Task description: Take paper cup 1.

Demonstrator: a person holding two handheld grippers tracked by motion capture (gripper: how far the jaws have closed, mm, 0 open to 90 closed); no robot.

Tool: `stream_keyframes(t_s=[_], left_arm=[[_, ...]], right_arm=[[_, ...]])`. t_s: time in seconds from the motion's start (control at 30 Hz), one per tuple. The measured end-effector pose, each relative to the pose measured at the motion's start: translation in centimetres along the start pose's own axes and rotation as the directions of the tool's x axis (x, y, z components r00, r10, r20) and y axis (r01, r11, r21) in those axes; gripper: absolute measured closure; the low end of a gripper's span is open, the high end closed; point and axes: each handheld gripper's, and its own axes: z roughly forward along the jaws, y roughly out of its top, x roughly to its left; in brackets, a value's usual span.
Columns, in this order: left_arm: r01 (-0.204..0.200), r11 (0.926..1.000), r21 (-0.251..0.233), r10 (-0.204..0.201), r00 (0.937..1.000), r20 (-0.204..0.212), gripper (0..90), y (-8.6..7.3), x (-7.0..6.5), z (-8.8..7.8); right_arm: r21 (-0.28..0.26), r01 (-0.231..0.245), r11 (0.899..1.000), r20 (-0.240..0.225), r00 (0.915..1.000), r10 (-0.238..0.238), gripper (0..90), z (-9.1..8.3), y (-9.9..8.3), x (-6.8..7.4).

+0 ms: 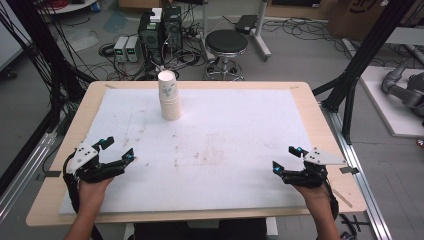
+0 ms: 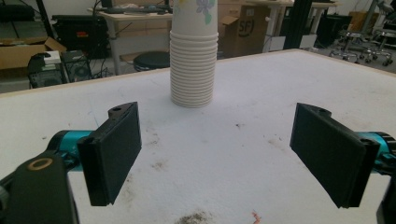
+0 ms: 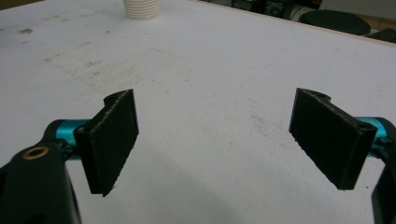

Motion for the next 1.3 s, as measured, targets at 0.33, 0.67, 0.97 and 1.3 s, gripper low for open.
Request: stream_keyframes(t_s=[0.33, 0.67, 0.97, 1.3], left_arm=[[0.010, 1.0000, 0.002, -0.010, 1.0000, 0.000, 16.5, -0.1, 0.0, 0.3], [0.014, 0.9998, 0.012, -0.014, 0.9999, -0.001, 16.5, -0.3, 0.2, 0.4], [-0.005, 0.9999, 0.016, 0.005, 0.9998, 0.018, 16.5, -0.2, -0.3, 0.3], [-0.025, 0.9997, 0.007, 0.025, 0.9987, 0.044, 16.6, 0.9, -0.8, 1.2]], right_arm=[[-0.019, -0.005, 1.000, 0.002, 1.0000, 0.005, 16.1, -0.2, -0.1, -0.1], [-0.030, -0.012, 0.999, -0.003, 0.9999, 0.012, 16.1, -0.1, -0.1, -0.3], [-0.023, -0.004, 1.000, 0.007, 1.0000, 0.004, 16.1, -0.4, 0.0, 0.1], [-0.029, 0.002, 1.000, -0.008, 1.0000, -0.003, 16.2, -0.3, 0.4, 0.5]])
